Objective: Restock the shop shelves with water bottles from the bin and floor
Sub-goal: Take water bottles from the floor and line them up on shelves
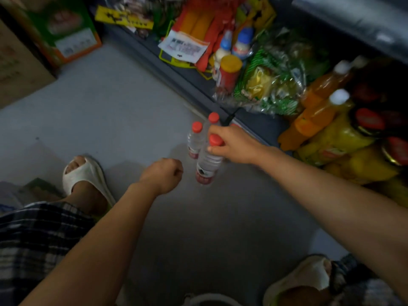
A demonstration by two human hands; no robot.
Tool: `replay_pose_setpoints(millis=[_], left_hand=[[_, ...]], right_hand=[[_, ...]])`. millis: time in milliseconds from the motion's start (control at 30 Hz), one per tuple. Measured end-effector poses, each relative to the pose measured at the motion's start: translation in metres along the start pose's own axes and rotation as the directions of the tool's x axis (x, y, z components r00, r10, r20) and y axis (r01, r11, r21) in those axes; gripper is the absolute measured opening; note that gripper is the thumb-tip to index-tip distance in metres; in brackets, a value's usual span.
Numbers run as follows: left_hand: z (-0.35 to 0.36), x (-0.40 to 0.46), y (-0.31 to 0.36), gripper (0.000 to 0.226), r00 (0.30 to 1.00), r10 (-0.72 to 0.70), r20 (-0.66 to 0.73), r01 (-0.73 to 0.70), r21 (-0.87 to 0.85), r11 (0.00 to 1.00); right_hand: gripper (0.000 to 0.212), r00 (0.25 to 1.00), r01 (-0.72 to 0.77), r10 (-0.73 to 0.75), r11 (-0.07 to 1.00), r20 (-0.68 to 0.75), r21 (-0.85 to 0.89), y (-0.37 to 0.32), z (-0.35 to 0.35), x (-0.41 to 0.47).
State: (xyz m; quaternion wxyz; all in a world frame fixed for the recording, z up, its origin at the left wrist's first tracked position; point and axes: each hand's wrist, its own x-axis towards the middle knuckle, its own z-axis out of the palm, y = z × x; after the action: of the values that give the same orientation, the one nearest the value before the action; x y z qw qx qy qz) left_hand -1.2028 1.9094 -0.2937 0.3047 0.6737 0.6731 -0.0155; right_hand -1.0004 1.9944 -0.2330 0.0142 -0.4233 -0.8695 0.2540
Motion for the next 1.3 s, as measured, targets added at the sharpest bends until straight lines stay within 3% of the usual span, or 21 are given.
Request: replay_pose_setpoints(millis=[300, 533, 800, 1000, 1167, 1300], left_hand=[[-0.078, -0.015, 0.104, 0.017, 0.936, 0.289, -0.2, -0.271, 0.111, 0.956], [-0.157, -0.028, 0.2, 0.01, 0.768, 0.527, -0.364, -0.478, 0.22, 0.85], [-0.224, -0.035, 0.289, 0.01, 0.634, 0.655, -0.41, -0.598, 0.276, 0.752], [-0.249, -0.029, 0.343, 0.013, 0.541, 0.724, -0.429, -0.652, 0.33, 0.683], [-0.25, -0.013, 0.367, 0.009, 0.504, 0.743, -0.441, -0.656, 0.364, 0.661], [-0.24, 0.001, 0.374, 0.01, 0.521, 0.739, -0.427, -0.663, 0.343, 0.666]], right_hand=[[0.015, 0.968, 0.005, -0.018, 0.999, -0.251, -0.053, -0.019, -0.135, -0.095], [0.017, 0.872, -0.019, -0.021, 0.997, -0.489, -0.077, -0.034, -0.225, -0.165], [0.018, 0.725, -0.033, -0.059, 0.992, -0.687, -0.12, -0.046, -0.32, -0.217], [0.019, 0.602, -0.171, -0.059, 0.964, -0.796, -0.201, -0.034, -0.384, -0.237], [0.02, 0.571, -0.297, -0.043, 0.92, -0.82, -0.255, -0.01, -0.413, -0.238], [0.019, 0.58, -0.364, 0.007, 0.897, -0.814, -0.252, 0.013, -0.42, -0.232]])
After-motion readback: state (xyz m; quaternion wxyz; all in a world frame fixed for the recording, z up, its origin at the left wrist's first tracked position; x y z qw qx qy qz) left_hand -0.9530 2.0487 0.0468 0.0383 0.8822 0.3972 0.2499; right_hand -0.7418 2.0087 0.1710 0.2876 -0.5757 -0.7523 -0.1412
